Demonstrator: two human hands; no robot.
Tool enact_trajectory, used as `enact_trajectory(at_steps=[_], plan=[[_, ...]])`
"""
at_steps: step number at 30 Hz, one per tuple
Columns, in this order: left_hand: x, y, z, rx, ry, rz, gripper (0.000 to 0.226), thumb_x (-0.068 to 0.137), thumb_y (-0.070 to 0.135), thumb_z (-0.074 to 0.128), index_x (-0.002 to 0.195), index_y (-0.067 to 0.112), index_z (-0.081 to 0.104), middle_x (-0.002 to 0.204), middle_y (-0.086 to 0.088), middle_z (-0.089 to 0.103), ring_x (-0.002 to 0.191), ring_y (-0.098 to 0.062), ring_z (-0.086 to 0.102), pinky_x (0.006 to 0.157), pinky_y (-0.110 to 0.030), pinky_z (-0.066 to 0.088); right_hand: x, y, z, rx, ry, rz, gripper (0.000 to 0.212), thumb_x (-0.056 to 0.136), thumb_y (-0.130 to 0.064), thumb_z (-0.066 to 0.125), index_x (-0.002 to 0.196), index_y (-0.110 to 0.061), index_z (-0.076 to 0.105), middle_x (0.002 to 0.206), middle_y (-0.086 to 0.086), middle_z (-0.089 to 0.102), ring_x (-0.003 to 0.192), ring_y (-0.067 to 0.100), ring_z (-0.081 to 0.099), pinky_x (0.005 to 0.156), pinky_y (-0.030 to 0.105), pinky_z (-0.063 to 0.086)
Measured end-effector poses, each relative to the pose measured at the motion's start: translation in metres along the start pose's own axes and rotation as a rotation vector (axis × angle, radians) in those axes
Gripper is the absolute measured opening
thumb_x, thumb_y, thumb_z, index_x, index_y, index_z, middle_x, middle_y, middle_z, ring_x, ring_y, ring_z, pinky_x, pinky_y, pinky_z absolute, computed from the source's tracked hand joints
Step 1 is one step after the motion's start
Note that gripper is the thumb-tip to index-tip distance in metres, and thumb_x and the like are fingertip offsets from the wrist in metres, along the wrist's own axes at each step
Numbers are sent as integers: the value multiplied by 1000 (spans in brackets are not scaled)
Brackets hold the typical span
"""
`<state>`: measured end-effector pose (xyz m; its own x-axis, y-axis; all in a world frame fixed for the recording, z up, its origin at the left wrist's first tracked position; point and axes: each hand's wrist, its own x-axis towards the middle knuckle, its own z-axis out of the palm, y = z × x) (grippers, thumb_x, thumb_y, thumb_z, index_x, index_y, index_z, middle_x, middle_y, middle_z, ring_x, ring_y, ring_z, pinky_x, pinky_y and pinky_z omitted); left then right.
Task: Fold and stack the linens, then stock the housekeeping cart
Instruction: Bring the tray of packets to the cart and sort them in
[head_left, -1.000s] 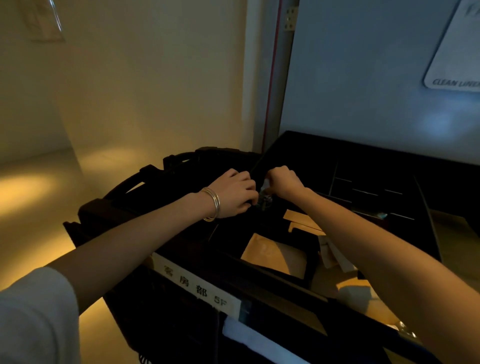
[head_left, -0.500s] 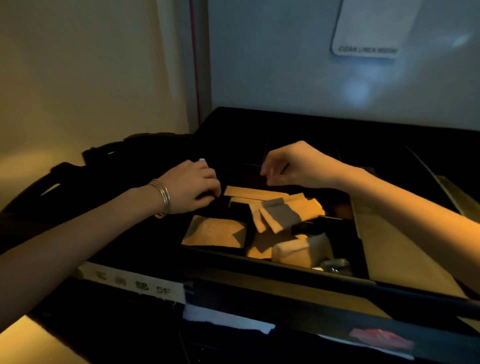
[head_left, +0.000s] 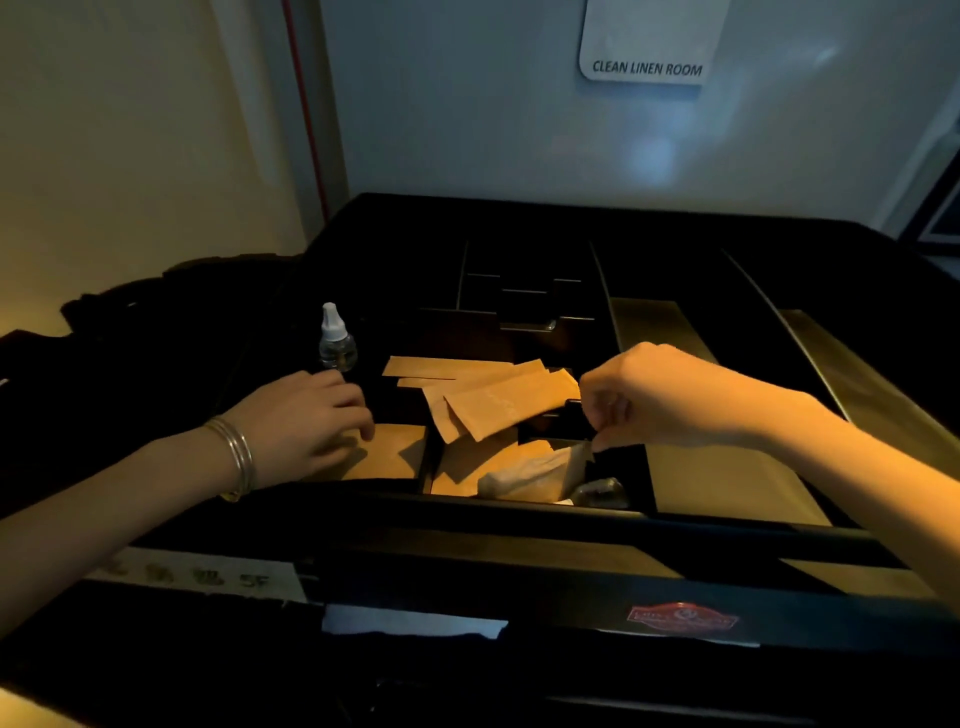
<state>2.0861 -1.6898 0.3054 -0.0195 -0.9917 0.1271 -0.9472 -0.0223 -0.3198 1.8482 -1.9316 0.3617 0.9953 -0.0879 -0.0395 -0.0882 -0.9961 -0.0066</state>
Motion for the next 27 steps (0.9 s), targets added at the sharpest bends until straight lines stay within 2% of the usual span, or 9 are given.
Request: enact_trajectory(at_steps=[5,8,10,12,15,18,21,24,27], plan=[[0,1,2,-24,-11,-25,29,60,32,85,83,32,67,84,9,63,74,-11,59,55,-23,49,-2,-15,8,-37,-141,-174,17,83,-33,67,100,-33,68,100,-16,65,82,-8,54,78,10,45],[2,2,0,54,-67,-86,23,86,37,62,109,32,62,112,9,57,104,-14,53,82,-28,45,11,-14,27,19,-265,-287,36,88,-20,63,122,-32,60,115,-19,59,103,-7,50,88,5,39],[0,0,2,16,-59,-80,22,85,37,64,107,32,63,109,8,59,102,-14,54,80,-28,45,17,-11,33,38,-296,-285,37,89,-20,63,122,-33,58,108,-23,53,100,-8,46,81,1,36],[-1,1,-2,-16,-55,-71,21,77,35,74,96,32,66,98,8,63,91,-14,58,71,-27,47,22,-8,33,1,-326,-288,34,87,-21,65,118,-33,58,110,-20,53,102,-1,49,81,7,42],[-5,-9,-7,101,-105,-119,24,92,42,52,115,37,56,116,13,52,110,-10,47,85,-23,37,27,-11,20,-71,-390,-279,42,80,-22,68,119,-33,57,119,-13,50,106,6,48,80,15,44],[-12,-21,-20,95,-84,-150,24,75,39,71,97,35,64,96,12,61,90,-12,57,71,-25,42,38,-13,-11,-90,-286,-225,44,75,-30,74,115,-32,58,111,-12,49,99,6,50,83,22,48],[-21,-37,-17,99,-50,-215,28,66,36,79,91,34,65,87,11,63,82,-13,59,65,-26,45,63,-17,-41,202,-15,-232,39,69,-21,81,100,-26,59,94,-19,52,88,0,55,76,14,50],[-20,-36,-19,94,-65,-180,26,74,36,74,98,33,64,95,9,63,91,-15,58,73,-28,46,109,-37,-46,430,240,-191,40,63,-19,85,92,-24,58,88,-13,60,82,0,57,69,11,44],[-14,-35,-13,99,-121,-210,30,93,38,48,123,34,51,123,10,50,119,-14,40,95,-27,33,168,-63,-30,380,256,-132,45,60,-26,87,96,-17,62,90,-2,65,86,14,60,74,27,46]])
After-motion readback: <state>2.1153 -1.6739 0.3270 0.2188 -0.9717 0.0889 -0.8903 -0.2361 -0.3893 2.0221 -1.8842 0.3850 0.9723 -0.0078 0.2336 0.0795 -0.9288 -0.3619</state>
